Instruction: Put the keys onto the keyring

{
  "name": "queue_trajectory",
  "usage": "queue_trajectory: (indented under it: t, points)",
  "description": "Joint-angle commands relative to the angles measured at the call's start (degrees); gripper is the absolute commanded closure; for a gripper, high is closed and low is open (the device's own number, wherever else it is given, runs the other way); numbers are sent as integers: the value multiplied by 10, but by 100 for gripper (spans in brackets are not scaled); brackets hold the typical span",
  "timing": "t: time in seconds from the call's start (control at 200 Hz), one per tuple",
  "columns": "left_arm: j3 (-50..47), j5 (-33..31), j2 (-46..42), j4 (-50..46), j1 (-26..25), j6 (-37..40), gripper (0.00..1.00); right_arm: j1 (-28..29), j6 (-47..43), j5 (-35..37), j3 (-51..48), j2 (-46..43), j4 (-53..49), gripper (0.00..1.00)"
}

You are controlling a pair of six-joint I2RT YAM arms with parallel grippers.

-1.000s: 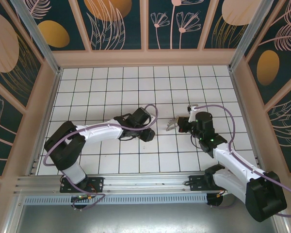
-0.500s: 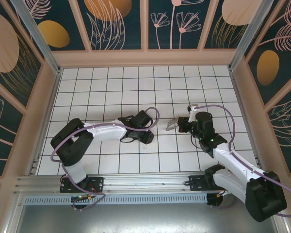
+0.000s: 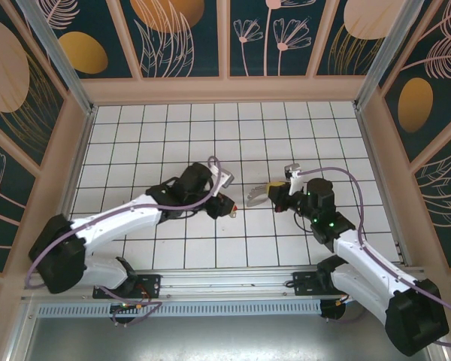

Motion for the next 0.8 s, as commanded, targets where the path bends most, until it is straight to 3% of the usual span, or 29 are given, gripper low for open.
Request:
queue_trajectory:
  t: [0.0, 0.32, 0.621, 0.791]
  points:
    - [4, 37, -43, 5, 14, 23, 70, 16, -49, -72, 0, -10, 58, 100]
    - [42, 87, -96, 21, 36, 27, 68, 45, -55, -165, -5, -8, 144, 100]
    - [50, 158, -107, 54, 44, 33, 74, 65, -6, -234, -1, 16, 253, 100]
    - [48, 214, -105, 75, 44, 33, 68, 67, 46, -247, -5, 39, 344, 100]
